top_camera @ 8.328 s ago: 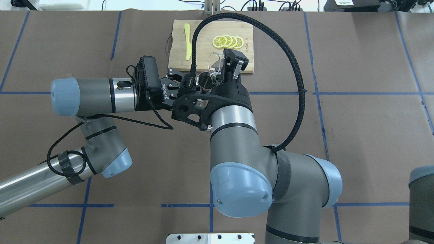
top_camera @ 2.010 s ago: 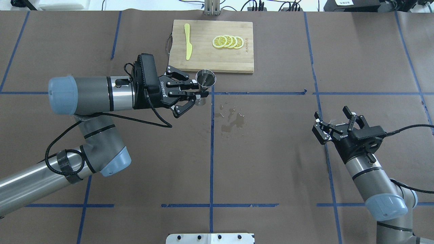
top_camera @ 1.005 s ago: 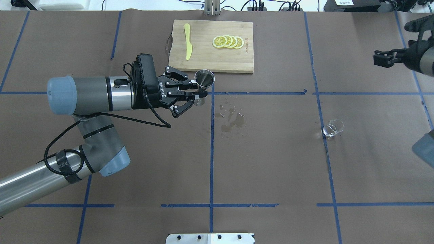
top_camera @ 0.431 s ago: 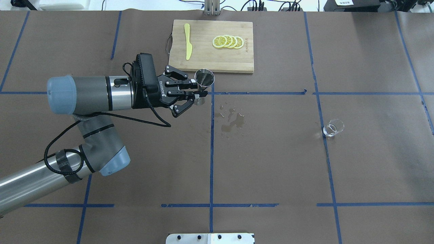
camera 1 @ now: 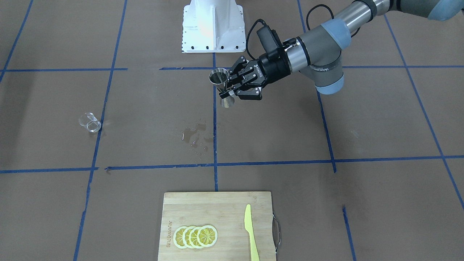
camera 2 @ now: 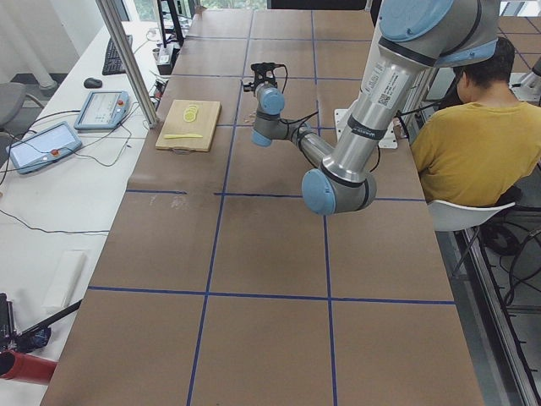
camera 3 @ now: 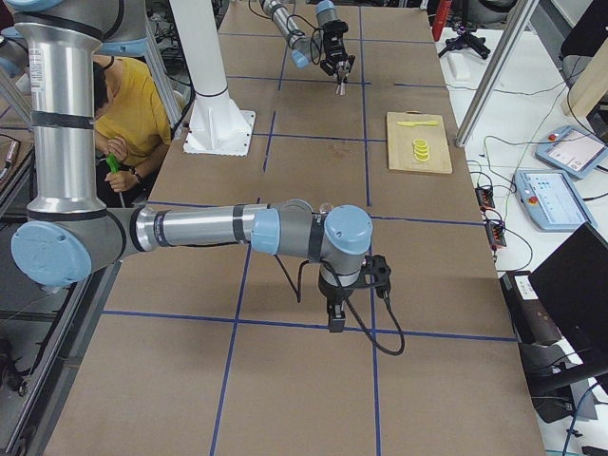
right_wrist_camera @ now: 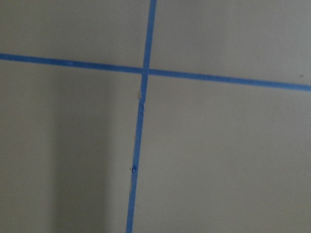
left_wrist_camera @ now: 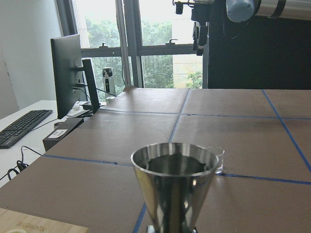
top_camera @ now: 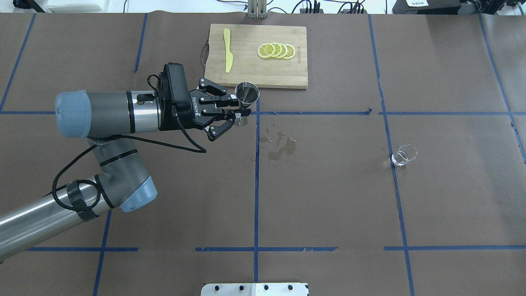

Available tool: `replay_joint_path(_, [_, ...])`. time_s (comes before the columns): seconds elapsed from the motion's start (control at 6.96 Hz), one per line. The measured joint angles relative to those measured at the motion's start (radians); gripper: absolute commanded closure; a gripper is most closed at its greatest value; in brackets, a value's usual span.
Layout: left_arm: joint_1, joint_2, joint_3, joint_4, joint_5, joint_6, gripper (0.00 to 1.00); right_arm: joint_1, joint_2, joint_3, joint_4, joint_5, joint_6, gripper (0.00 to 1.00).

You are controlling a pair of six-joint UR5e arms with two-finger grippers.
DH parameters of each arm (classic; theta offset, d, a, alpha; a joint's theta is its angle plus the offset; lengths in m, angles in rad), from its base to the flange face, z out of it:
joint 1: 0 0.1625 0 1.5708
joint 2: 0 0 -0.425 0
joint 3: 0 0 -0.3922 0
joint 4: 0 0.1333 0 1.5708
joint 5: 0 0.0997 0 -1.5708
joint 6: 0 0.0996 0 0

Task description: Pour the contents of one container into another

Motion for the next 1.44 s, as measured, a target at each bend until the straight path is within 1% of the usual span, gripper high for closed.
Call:
replay_joint_path(0.29, [-0.034,0.018,-0.02,0.001,-0.013,-0.008,1.0,0.004,-0.032,-0.008,0.015,0.003,-0.002,0.0])
replay_joint_path(0.57, [-0.089,0.048,-0.055,-0.009,-0.022,-0.044,1.0,0.005,-0.034,-0.011,0.021,0.004,-0.002,0.0])
replay_joint_path(0.72, [-0.119,0.073,-0.064,-0.036,-0.023,-0.072,1.0,0.005,-0.034,-0.011,0.021,0.004,-0.002,0.0])
replay_joint_path(1.01, [-0.167,0.163,-0.077,-0.116,-0.021,-0.133,1.0,0.005,-0.035,-0.012,0.021,0.004,-0.002,0.0])
replay_joint_path(1.15, [-0.185,0.229,-0.104,-0.138,-0.017,-0.165,1.0,0.005,-0.036,-0.012,0.021,0.004,-0.002,0.0])
replay_joint_path(1.44, [-0.218,0.394,-0.196,-0.174,-0.012,-0.211,1.0,0.005,-0.037,-0.012,0.021,0.004,-0.002,0.0])
